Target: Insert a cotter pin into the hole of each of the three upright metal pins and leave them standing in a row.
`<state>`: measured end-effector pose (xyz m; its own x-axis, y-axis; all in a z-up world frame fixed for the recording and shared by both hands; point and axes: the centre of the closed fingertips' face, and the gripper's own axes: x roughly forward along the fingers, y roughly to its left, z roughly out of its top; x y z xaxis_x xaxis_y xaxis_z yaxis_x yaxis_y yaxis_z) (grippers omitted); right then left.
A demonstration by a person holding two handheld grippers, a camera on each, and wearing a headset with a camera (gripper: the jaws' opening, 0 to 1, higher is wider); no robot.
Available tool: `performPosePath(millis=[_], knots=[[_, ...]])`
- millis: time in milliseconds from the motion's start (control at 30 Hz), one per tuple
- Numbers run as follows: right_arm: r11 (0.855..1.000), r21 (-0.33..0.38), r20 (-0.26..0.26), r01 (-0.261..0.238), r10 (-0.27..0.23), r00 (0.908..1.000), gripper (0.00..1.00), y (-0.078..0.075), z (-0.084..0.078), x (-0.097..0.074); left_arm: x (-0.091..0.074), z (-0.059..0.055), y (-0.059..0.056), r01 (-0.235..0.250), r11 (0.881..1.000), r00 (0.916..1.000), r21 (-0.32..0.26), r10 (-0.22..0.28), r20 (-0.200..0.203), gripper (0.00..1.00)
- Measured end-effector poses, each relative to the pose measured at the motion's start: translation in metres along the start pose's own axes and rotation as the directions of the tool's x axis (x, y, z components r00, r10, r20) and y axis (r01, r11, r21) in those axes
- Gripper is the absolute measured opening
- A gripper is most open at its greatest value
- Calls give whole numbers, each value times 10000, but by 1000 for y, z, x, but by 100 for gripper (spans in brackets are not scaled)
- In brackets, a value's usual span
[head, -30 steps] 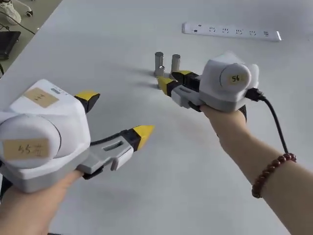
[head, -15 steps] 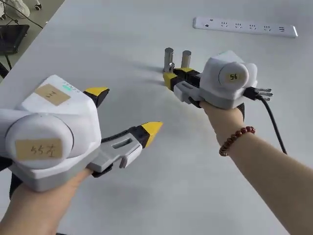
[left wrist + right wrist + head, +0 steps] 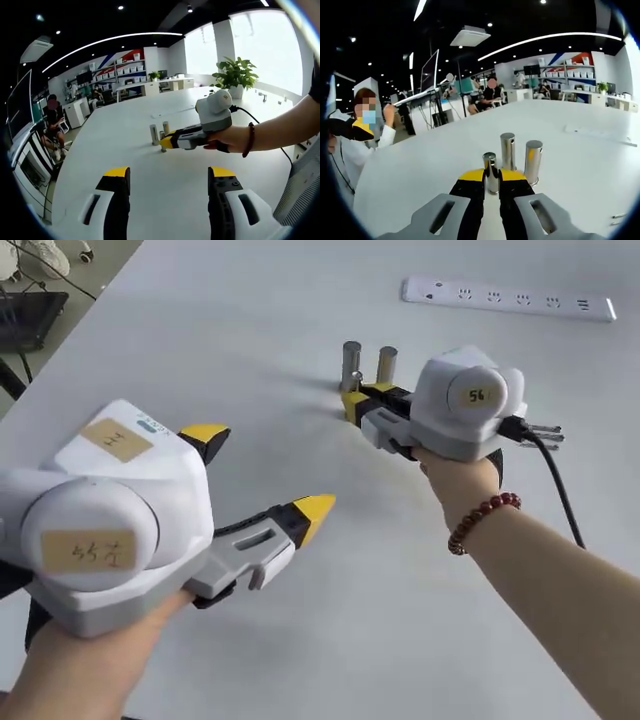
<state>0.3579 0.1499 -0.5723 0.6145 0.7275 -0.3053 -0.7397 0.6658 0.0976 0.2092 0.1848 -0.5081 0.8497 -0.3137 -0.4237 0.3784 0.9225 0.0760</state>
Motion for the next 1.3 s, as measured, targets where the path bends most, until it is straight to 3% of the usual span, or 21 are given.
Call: performPosePath(millis=[133,333,467,1300], knots=[[9995,-268,-179,-147,142,9997,4,4,-1,-4,0,-1,-2,22,9999,10000,-121,-22,-30,62],[9986,-436,-416,-309,291,9987,4,8,-5,-14,-3,6,-6,94,9991,9995,-419,-81,313,61],[9982,-474,-525,-375,350,9980,4,9,-9,-24,-4,7,-8,140,9988,9994,-471,-125,319,61],[9955,-946,-982,-88,-6,9952,4,8,-35,-87,-10,8,-31,492,9986,9984,-194,-486,280,62]])
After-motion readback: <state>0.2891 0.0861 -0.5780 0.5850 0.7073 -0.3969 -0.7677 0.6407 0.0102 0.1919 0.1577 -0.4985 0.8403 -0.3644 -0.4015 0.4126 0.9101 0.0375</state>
